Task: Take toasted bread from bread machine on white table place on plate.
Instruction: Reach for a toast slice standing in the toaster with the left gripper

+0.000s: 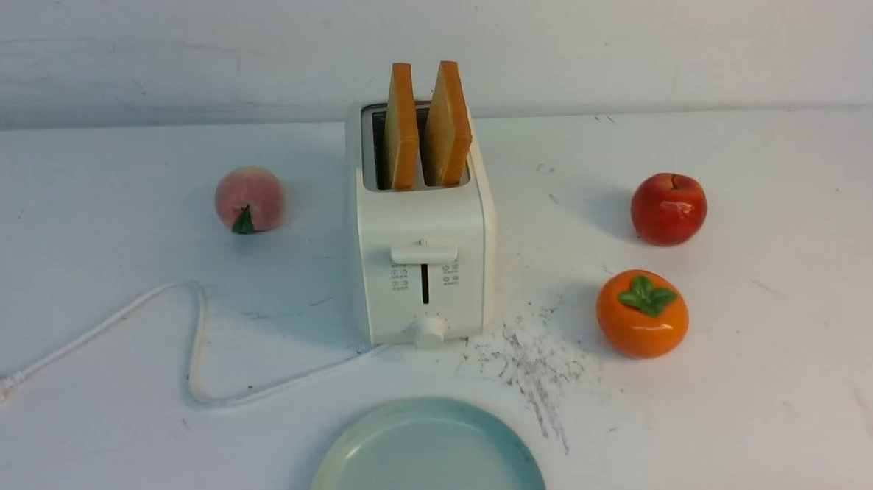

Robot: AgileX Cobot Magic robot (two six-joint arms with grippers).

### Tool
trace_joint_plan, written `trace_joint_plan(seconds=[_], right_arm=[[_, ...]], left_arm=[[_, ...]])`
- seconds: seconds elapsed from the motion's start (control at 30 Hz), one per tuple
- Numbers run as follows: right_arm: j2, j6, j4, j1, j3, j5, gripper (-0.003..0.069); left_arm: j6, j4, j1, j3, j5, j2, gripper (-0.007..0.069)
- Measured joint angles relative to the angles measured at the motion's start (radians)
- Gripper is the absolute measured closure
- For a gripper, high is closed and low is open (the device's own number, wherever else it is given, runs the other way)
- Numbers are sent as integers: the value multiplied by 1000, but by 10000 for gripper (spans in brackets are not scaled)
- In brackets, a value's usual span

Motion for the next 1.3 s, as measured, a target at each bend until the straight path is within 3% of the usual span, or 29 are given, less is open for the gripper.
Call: trace_joint_plan(seconds=[0.77,0.93,1.13,1.17,1.3], right_arm=[[0,0,0,0,0,0,419],[0,0,0,0,0,0,419],[0,0,0,0,0,0,419],[0,0,0,0,0,0,419],[0,0,0,0,0,0,419]], left_arm=[[0,1,0,0,0,0,386],[-1,7,0,0,-67,0,386],[-89,-174,0,0,-226,0,386],[-135,-269,0,0,-287,0,386],[-177,-419,0,0,-390,0,386]])
